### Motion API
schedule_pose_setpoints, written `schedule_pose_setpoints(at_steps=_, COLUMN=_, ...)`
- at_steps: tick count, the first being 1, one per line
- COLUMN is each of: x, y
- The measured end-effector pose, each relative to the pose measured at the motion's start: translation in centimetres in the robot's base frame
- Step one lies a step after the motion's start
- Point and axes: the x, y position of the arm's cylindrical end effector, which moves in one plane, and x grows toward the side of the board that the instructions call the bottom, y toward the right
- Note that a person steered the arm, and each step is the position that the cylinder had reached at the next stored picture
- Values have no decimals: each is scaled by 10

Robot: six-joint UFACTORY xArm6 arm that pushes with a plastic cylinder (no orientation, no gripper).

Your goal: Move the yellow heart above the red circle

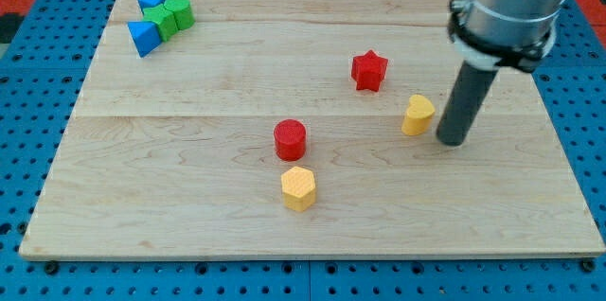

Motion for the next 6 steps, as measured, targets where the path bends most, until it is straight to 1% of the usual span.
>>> schedule_pose_setpoints(at_steps=1, x=-21, y=-31)
schedule_pose_setpoints(at_steps=2, x=-43, y=-110)
schedule_pose_setpoints(at_steps=3, x=-43, y=-149)
schedule_pose_setpoints(at_steps=4, x=-88, y=-77)
schedule_pose_setpoints(at_steps=5, x=-89, y=38)
schedule_pose_setpoints(at_steps=6, x=-142, y=59)
